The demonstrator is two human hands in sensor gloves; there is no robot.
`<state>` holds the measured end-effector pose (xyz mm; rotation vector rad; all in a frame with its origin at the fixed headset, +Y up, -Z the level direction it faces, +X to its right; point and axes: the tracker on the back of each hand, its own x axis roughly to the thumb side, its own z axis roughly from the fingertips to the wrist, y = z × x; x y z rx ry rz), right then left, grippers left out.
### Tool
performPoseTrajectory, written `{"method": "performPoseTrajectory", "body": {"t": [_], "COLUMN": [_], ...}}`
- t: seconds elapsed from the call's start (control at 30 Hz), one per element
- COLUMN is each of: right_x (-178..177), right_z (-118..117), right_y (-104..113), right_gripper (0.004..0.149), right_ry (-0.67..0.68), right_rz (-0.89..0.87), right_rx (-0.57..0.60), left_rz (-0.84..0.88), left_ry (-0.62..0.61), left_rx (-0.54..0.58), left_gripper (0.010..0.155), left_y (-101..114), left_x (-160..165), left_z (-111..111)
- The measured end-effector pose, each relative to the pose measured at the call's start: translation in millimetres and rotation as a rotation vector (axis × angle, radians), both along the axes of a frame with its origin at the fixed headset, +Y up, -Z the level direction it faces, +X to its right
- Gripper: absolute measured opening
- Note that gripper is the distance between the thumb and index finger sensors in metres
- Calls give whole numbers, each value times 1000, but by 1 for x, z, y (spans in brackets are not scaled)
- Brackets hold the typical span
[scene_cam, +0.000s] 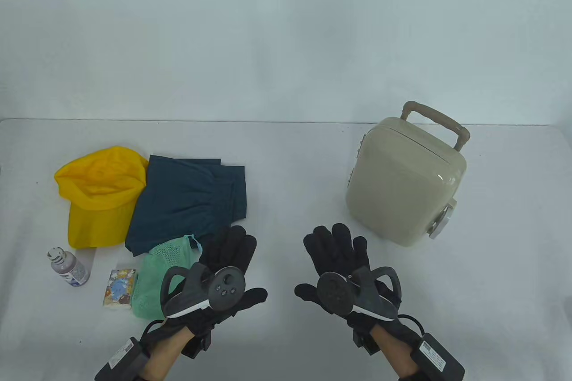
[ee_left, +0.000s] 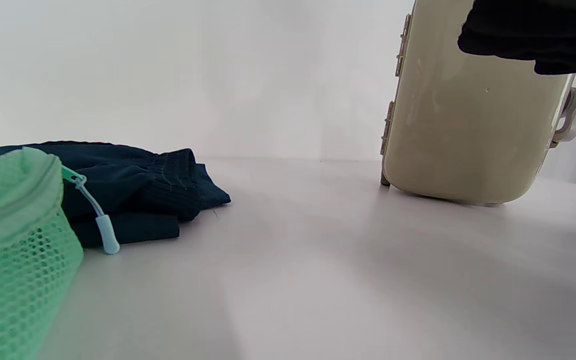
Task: Pack suitcase
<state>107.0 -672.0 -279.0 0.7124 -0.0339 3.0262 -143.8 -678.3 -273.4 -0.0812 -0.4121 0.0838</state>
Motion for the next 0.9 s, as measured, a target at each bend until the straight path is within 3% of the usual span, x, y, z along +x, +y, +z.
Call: {"method": "performPoseTrajectory", "body": {"t": [0.57, 0.7, 0.9], "right_x": [-1, 3, 29], "right_z": [-1, -6, -31], "right_y": [5, 34, 112], "right_gripper": [93, 91, 89], "right_ry": [-10, -52, -241], "right_rz": [-11, -31, -2], "right_rx": [-16, 78, 297], "left_rz": [10, 17, 6], "left_ry": [4, 20, 18], "left_rx": [22, 28, 19], "left_gripper": [98, 98, 98], "left_y": [5, 7, 6], "left_x": [-3, -6, -5], "left_z": [1, 1, 1]}}
